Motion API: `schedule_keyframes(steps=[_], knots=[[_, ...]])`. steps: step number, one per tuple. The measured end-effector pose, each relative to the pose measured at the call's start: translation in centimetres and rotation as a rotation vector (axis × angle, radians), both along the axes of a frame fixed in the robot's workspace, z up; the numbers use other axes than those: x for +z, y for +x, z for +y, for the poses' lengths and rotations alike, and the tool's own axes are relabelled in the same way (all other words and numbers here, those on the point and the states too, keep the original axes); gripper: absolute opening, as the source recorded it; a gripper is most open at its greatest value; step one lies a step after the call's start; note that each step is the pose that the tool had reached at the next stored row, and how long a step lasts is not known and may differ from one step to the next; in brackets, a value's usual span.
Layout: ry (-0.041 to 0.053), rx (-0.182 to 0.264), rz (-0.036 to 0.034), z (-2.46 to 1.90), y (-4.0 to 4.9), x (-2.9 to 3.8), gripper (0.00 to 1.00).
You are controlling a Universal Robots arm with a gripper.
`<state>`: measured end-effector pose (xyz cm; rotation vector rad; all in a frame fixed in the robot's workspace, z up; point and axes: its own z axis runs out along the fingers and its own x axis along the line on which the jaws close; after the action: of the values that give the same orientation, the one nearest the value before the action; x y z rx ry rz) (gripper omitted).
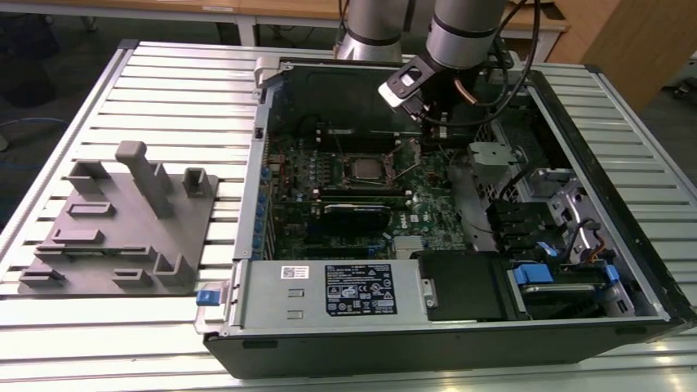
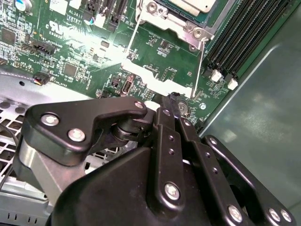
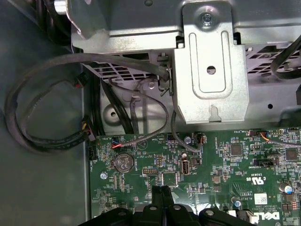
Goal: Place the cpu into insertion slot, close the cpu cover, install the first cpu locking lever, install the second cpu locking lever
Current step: 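Close the cpu cover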
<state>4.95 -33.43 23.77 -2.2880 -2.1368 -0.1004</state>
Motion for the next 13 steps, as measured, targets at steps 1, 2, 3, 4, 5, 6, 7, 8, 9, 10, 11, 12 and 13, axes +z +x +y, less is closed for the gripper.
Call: schedule_keyframes(steps=[1,2,3,4,5,6,7,8,9,10,11,12,13], knots=[[0.0,0.0,0.0,0.0,0.0,0.0,0.11],[0.0,0.0,0.0,0.0,-0.01,0.0,0.11],[0.0,0.0,0.0,0.0,-0.04,0.0,0.11],[-0.0001,0.0,0.0,0.01,-0.16,0.0,0.11],[0.0,0.0,0.0,0.01,-0.32,0.0,0.11],[0.0002,0.0,-0.0003,0.01,-0.6,-0.01,0.11],[0.0004,0.0,-0.0007,0.0,-0.9,-0.01,0.11],[0.0003,0.0,-0.0013,0.0,-1.26,-0.01,0.11],[0.0005,0.0,-0.0021,0.0,-1.66,-0.01,0.11],[0.0006,0.0,-0.0031,0.0,-2.08,-0.01,0.11],[0.0007,0.0,-0.0043,0.0,-2.47,0.0,0.11],[0.0008,0.0,-0.0055,0.0,-2.85,0.0,0.11],[0.0011,0.0,-0.007,0.0,-3.28,-0.01,0.11]])
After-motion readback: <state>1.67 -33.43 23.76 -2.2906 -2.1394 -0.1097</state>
